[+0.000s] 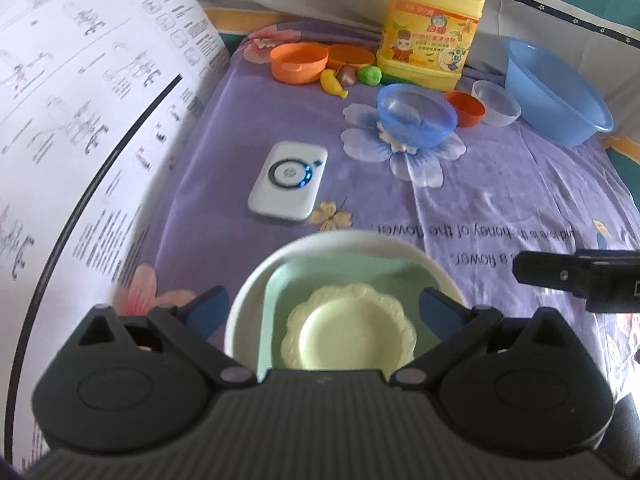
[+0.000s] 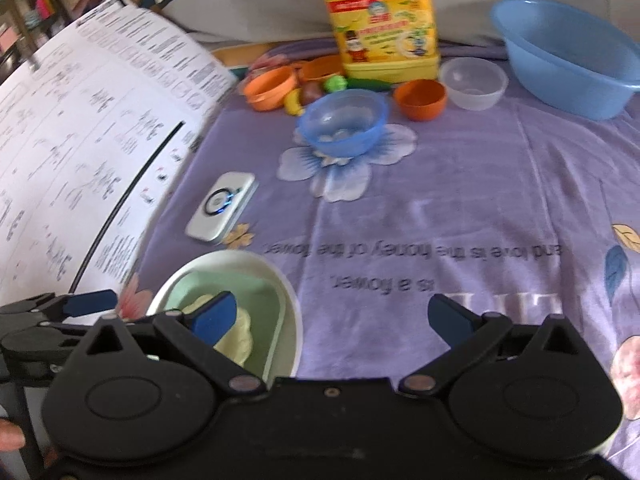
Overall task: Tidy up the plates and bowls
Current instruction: 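Move the right gripper to the blue plastic bowl and grasp its rim, then carry the blue bowl with the right gripper and lower it beside the plate stack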
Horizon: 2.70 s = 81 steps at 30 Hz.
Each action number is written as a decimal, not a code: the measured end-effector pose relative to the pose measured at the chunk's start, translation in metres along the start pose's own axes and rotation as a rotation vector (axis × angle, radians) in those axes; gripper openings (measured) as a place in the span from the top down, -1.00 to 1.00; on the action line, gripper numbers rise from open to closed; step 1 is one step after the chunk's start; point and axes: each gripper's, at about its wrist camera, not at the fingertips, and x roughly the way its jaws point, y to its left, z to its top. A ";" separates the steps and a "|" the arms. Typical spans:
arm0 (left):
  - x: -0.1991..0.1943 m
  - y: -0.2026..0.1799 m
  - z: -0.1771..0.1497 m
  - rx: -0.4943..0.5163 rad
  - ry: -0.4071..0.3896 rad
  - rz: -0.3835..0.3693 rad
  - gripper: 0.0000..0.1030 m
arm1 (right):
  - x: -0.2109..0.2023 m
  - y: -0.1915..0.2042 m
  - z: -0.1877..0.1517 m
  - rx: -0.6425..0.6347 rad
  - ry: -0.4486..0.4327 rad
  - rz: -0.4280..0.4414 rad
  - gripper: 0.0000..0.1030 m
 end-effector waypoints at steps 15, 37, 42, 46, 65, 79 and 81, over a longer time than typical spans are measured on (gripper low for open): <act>0.061 -0.027 0.103 -0.006 -0.035 0.007 -1.00 | 0.026 -0.057 0.081 0.145 -0.062 -0.054 -1.00; 0.162 -0.055 0.165 -0.021 0.024 -0.060 -0.12 | 0.131 -0.060 0.155 0.205 -0.006 0.042 0.41; 0.168 -0.065 0.163 0.009 0.038 -0.109 0.44 | 0.136 -0.056 0.154 0.186 -0.017 0.060 0.83; 0.165 -0.073 0.157 0.048 0.036 -0.094 0.44 | 0.132 -0.058 0.151 0.188 -0.026 0.059 0.83; 0.106 -0.113 0.119 0.138 0.038 -0.146 0.44 | 0.061 -0.071 0.102 0.152 -0.055 -0.002 0.83; 0.045 -0.146 0.052 0.248 0.063 -0.213 0.44 | -0.013 -0.090 0.031 0.171 -0.047 -0.005 0.83; 0.038 -0.149 0.043 0.257 0.066 -0.222 0.44 | -0.021 -0.092 0.021 0.180 -0.045 -0.001 0.83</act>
